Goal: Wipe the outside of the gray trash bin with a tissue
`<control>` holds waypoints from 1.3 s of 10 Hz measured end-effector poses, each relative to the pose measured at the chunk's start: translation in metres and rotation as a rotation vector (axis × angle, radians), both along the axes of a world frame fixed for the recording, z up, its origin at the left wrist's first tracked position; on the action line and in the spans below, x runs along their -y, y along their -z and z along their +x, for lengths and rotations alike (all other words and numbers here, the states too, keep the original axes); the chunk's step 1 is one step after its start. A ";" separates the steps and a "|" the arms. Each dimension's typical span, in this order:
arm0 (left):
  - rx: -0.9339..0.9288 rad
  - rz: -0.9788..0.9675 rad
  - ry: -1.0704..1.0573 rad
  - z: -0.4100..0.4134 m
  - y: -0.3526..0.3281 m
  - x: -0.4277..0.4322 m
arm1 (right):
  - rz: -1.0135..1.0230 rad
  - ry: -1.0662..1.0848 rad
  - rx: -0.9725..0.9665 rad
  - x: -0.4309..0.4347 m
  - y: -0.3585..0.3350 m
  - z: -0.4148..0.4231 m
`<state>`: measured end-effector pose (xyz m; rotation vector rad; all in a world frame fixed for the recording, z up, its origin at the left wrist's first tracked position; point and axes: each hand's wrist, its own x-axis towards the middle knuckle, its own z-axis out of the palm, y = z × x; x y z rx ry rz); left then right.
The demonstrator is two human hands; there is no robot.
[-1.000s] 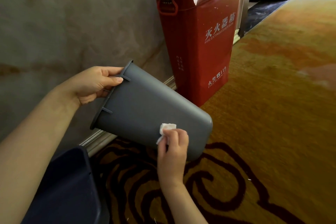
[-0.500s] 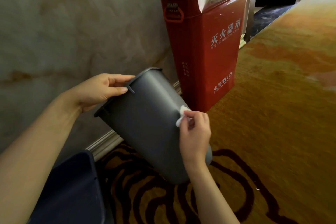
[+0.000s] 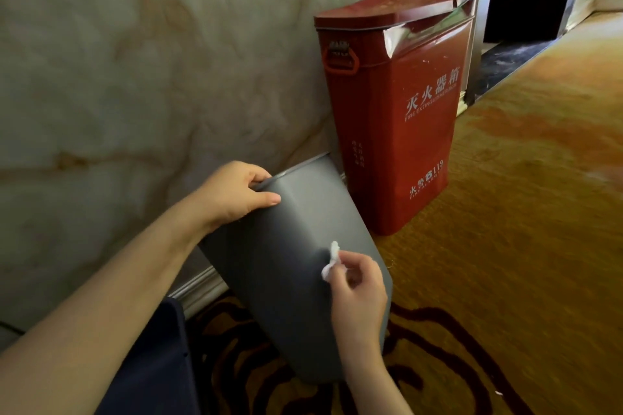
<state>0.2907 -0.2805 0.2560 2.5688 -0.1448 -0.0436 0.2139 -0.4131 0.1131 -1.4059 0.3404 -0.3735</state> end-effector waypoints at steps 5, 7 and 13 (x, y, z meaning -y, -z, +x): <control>0.263 0.264 0.160 -0.074 0.046 -0.093 | 0.082 -0.326 0.066 0.018 -0.054 0.041; 0.117 0.171 0.060 -0.106 0.079 -0.117 | -0.299 -0.539 0.299 -0.019 -0.086 0.069; -0.254 0.067 -0.061 -0.102 0.042 -0.128 | -1.408 -1.346 -0.272 -0.117 -0.069 0.133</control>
